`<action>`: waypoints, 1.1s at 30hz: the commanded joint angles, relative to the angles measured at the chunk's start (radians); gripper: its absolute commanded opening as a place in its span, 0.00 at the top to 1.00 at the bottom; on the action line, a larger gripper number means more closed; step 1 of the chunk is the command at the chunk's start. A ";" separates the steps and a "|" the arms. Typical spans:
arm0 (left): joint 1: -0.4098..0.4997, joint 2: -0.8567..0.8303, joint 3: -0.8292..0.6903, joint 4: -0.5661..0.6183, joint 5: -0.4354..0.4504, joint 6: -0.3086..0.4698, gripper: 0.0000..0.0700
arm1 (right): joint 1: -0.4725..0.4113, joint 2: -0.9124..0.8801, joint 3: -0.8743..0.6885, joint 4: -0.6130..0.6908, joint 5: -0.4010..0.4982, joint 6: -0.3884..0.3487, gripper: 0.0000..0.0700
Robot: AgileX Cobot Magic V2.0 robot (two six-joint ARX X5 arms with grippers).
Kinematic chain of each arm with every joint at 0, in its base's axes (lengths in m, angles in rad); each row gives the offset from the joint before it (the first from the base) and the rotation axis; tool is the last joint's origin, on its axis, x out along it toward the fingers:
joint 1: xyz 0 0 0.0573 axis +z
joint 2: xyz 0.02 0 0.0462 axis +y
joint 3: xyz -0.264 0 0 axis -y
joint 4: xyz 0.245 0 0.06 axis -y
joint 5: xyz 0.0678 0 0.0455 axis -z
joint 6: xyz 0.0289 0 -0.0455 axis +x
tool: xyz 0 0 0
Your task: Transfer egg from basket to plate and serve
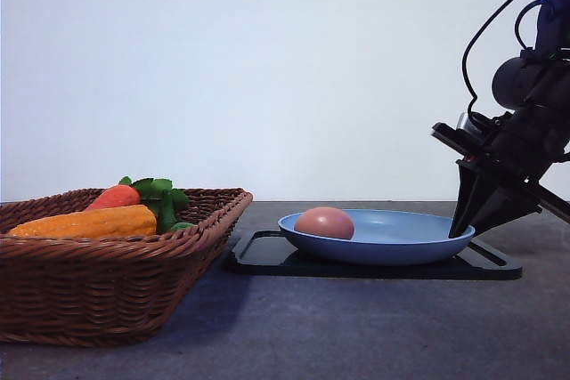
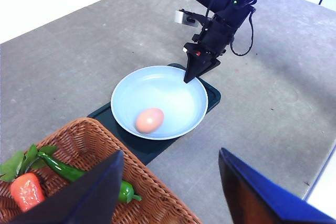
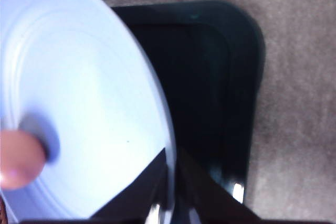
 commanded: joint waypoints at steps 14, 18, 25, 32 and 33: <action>-0.008 0.012 0.018 0.024 -0.031 -0.007 0.47 | -0.041 0.017 0.096 -0.087 -0.005 -0.106 0.65; -0.007 0.032 0.018 0.051 -0.063 0.001 0.48 | -0.081 -0.003 0.166 -0.185 -0.029 -0.147 0.65; 0.035 0.131 0.018 0.130 -0.085 0.116 0.73 | -0.131 -0.134 0.185 -0.292 -0.068 -0.156 0.92; 0.163 0.294 0.018 0.122 -0.085 0.200 1.00 | -0.071 -0.335 0.066 -0.289 0.134 -0.166 1.00; 0.192 0.315 0.018 0.111 -0.085 0.195 1.00 | -0.051 -0.372 0.034 -0.279 0.162 -0.166 1.00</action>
